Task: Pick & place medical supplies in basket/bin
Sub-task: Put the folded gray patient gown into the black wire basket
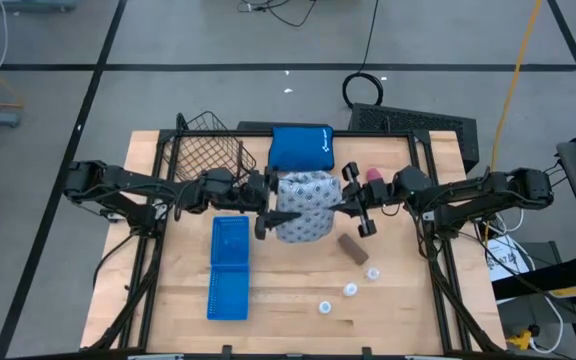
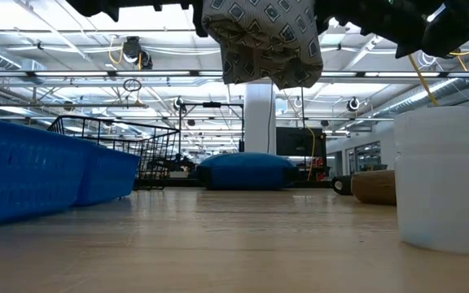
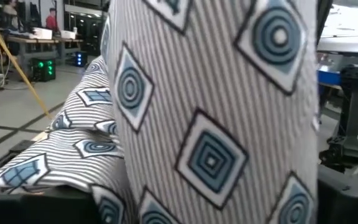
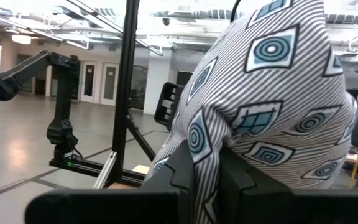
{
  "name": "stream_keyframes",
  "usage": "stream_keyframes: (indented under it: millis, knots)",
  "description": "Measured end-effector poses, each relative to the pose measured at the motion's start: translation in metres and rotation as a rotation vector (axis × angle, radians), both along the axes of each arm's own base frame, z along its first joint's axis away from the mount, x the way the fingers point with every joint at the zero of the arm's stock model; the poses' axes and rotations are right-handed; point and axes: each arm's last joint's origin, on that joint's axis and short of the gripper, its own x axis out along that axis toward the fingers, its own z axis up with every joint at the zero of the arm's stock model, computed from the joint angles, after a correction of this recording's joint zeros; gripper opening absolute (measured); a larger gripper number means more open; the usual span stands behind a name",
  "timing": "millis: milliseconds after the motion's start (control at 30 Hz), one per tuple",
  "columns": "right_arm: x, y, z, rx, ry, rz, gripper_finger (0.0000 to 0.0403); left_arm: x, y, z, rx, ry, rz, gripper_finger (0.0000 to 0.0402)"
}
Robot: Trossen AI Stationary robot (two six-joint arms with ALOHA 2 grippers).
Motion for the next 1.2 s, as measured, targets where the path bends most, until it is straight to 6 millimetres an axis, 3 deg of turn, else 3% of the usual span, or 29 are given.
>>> stream_keyframes:
  millis: [200, 533, 767, 1000, 1200]
  knots:
    - [0.0, 0.0, 0.0, 0.0, 0.001, 0.002, 0.002, 0.0, 0.0, -0.001, -0.028, 0.013, -0.001, 0.0189]
    - [0.0, 0.0, -0.001, 0.024, 0.014, 0.002, 0.0031, 0.0, 0.001, -0.001, 0.02, 0.004, 0.03, 0.0044]
    - [-0.008, -0.005, 0.008, 0.112, 0.022, -0.036, 0.0116, -0.009, 0.002, 0.013, 0.033, -0.038, 0.058, 0.0044]
    - [-0.042, -0.008, 0.03, 0.106, 0.016, -0.073, 0.0225, -0.037, 0.006, 0.033, 0.047, -0.015, 0.197, 0.0044]
    - [-0.064, -0.007, 0.039, 0.111, 0.037, -0.093, 0.0269, -0.058, 0.008, 0.049, 0.009, -0.028, 0.26, 0.0044]
